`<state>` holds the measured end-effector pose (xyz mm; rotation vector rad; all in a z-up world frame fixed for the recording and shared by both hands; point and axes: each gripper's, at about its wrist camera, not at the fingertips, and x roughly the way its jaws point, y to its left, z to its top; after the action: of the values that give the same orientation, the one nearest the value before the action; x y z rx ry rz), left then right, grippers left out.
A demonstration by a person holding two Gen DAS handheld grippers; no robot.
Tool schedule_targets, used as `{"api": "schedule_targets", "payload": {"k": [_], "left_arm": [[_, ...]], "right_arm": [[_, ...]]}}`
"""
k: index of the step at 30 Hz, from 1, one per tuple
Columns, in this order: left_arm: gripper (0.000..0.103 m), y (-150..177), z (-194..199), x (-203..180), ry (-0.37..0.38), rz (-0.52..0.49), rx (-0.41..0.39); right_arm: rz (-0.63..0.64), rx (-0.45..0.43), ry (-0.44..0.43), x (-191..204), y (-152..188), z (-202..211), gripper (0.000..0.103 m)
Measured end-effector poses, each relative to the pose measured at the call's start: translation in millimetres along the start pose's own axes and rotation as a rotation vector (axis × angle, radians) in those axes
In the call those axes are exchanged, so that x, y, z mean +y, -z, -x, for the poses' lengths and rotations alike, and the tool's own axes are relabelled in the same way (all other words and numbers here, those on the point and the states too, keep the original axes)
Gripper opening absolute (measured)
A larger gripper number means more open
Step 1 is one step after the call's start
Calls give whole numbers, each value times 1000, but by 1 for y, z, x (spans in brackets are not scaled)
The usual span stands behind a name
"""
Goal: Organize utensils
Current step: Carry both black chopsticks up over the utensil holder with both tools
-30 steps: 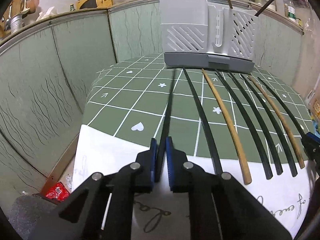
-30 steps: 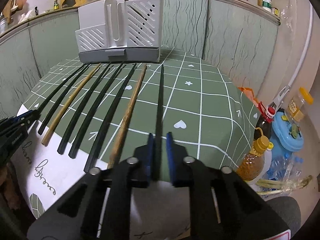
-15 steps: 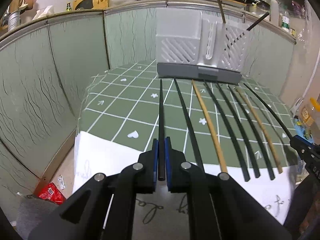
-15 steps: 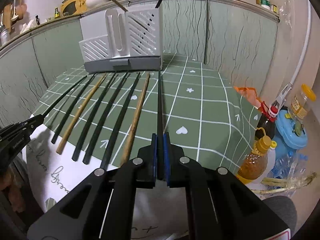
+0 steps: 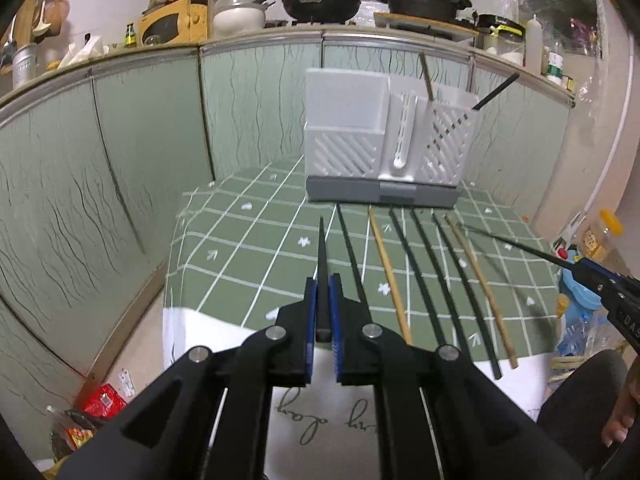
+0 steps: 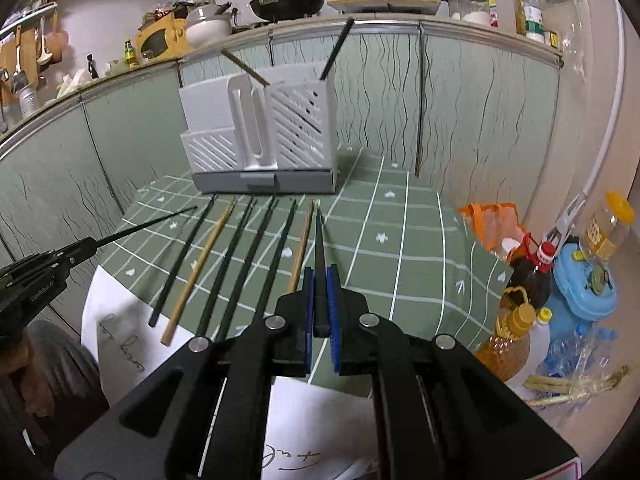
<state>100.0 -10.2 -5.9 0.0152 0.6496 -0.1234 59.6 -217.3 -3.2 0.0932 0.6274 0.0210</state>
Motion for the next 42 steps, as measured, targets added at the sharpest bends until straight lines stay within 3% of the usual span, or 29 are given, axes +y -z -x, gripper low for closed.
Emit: {"api": "schedule_targets", "payload": {"k": [15, 26, 34, 42], "left_arm": [[8, -55, 23, 11, 76, -37, -42], [8, -85, 27, 20, 116, -60, -49], [8, -110, 31, 19, 223, -132, -38], [8, -141, 39, 8, 306, -195, -61]], "right_arm": [[12, -89, -17, -7, -54, 20, 6], [9, -103, -41, -14, -83, 23, 6], [21, -111, -87, -22, -111, 34, 6], [26, -130, -172, -42, -159, 54, 6]]}}
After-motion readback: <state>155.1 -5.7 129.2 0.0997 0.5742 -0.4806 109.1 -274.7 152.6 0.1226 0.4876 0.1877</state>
